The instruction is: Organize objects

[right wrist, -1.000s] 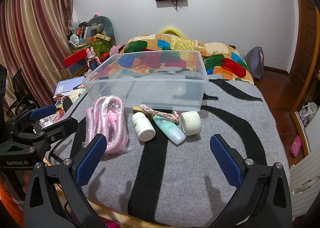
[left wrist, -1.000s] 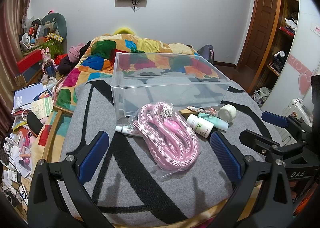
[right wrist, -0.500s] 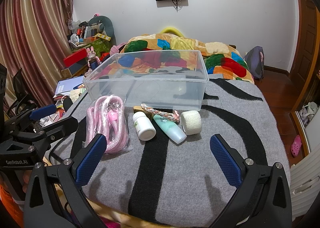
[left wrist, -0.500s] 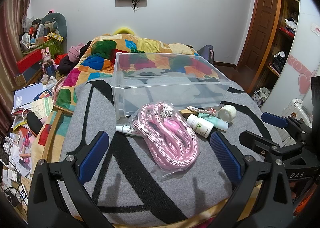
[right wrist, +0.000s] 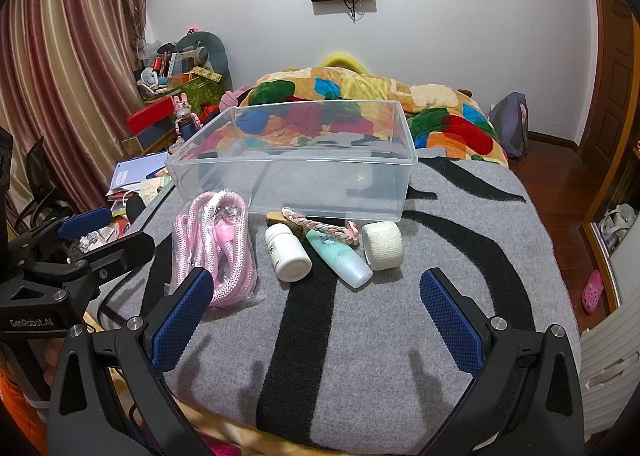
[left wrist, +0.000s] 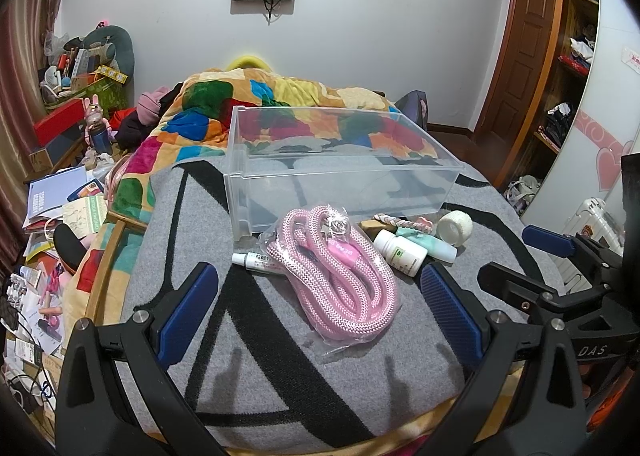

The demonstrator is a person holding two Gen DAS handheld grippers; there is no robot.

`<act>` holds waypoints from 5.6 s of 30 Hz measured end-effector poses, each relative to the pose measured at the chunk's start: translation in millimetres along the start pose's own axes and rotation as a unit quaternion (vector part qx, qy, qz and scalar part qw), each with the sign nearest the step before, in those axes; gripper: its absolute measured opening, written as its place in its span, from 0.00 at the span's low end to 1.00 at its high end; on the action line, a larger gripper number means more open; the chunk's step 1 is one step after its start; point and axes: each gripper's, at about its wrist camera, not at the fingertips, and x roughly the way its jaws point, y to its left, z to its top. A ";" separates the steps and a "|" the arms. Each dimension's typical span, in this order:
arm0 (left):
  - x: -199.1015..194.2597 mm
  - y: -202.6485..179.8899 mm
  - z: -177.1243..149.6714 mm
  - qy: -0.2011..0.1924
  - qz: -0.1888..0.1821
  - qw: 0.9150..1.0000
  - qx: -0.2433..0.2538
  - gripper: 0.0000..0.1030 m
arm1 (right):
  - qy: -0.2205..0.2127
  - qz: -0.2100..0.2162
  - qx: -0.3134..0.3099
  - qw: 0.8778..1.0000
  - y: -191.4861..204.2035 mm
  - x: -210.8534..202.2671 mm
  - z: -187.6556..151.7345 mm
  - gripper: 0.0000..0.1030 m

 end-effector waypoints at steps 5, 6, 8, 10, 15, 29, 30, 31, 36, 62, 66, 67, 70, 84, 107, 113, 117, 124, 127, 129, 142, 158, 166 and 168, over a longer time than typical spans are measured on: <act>0.0 0.2 0.1 0.000 0.000 1.000 0.000 1.00 | 0.000 0.002 0.006 1.000 1.6 -0.9 -0.9 1.00; 0.5 -0.1 0.0 0.000 0.000 1.000 -0.001 1.00 | 0.001 0.002 0.007 1.000 2.1 -1.0 -1.3 1.00; -0.2 -0.3 0.2 0.001 0.001 1.000 -0.001 1.00 | 0.002 0.003 0.010 1.000 0.9 -1.2 -1.5 1.00; 0.1 -0.6 0.3 0.002 0.001 1.000 -0.002 1.00 | 0.002 0.003 0.011 1.000 -1.5 -0.5 -1.3 1.00; 5.2 0.7 2.5 0.012 0.005 1.000 -0.004 1.00 | 0.002 -0.001 0.015 1.000 -6.1 2.2 -0.2 1.00; 74.2 -23.9 14.6 0.087 0.052 0.995 -0.008 1.00 | 0.030 -0.032 0.045 0.998 -54.9 43.0 25.3 0.83; 77.8 -25.2 13.7 0.089 0.057 0.994 -0.007 1.00 | 0.037 -0.027 0.048 0.998 -57.6 48.1 25.8 0.81; 81.8 -27.1 10.8 0.091 0.066 0.994 -0.002 1.00 | 0.042 -0.023 0.050 0.998 -59.3 52.5 25.7 0.77; 90.9 -20.2 -0.9 0.110 0.065 0.992 -0.006 1.00 | 0.063 -0.011 0.055 0.996 -64.6 72.0 22.5 0.56; 66.1 9.6 -7.5 0.097 0.004 0.995 -0.019 0.60 | 0.034 0.002 0.038 0.999 -45.5 38.1 21.8 0.22; 42.4 14.7 1.9 0.074 -0.017 0.997 -0.017 0.55 | 0.022 0.011 0.030 0.999 -37.8 28.3 31.4 0.22; 38.4 15.6 4.5 0.069 -0.021 0.997 -0.017 0.55 | 0.018 0.013 0.030 0.999 -36.5 26.2 33.8 0.22; 26.0 18.2 16.6 0.049 -0.023 0.998 -0.010 0.54 | 0.006 0.022 0.028 0.999 -32.4 19.5 43.2 0.22; 17.7 36.9 91.1 -0.009 -0.039 0.999 -0.027 0.54 | -0.019 0.019 0.006 1.000 -16.8 35.5 101.8 0.22; 152.6 20.6 120.9 0.124 -0.033 0.992 0.000 0.55 | 0.109 -0.017 -0.017 0.994 -21.6 135.8 124.0 0.22; 131.1 22.8 122.0 0.097 -0.032 0.995 0.000 0.60 | 0.094 -0.017 -0.036 0.995 -18.8 117.1 118.4 0.44; 100.4 22.3 126.4 0.061 -0.020 0.998 0.012 0.74 | 0.082 -0.011 -0.040 0.996 -17.7 102.7 116.4 0.46; 53.3 26.0 111.4 0.018 0.018 0.999 0.033 0.92 | 0.048 0.002 -0.050 0.998 -13.1 61.1 104.5 0.46; 47.8 30.1 96.1 0.025 0.026 0.999 0.034 0.95 | 0.041 0.010 -0.052 0.998 -9.1 48.6 93.0 0.46; 48.3 35.1 82.1 0.039 0.023 0.999 0.027 0.96 | 0.041 0.017 -0.055 0.998 -5.6 43.4 82.1 0.46; 98.1 30.9 12.5 0.114 0.066 0.991 0.001 0.96 | 0.091 0.048 -0.069 0.992 15.3 59.1 29.7 0.46; 64.8 74.2 -6.2 0.126 0.004 0.991 -0.035 0.90 | 0.113 0.063 -0.087 0.988 30.3 89.3 17.6 0.40; 91.7 67.3 9.7 0.121 0.033 0.989 -0.079 0.73 | 0.125 0.057 -0.090 0.986 34.2 97.0 11.1 0.27; 89.8 67.0 7.7 0.113 0.034 0.990 -0.074 0.54 | 0.121 0.058 -0.091 0.987 34.1 94.6 9.2 0.27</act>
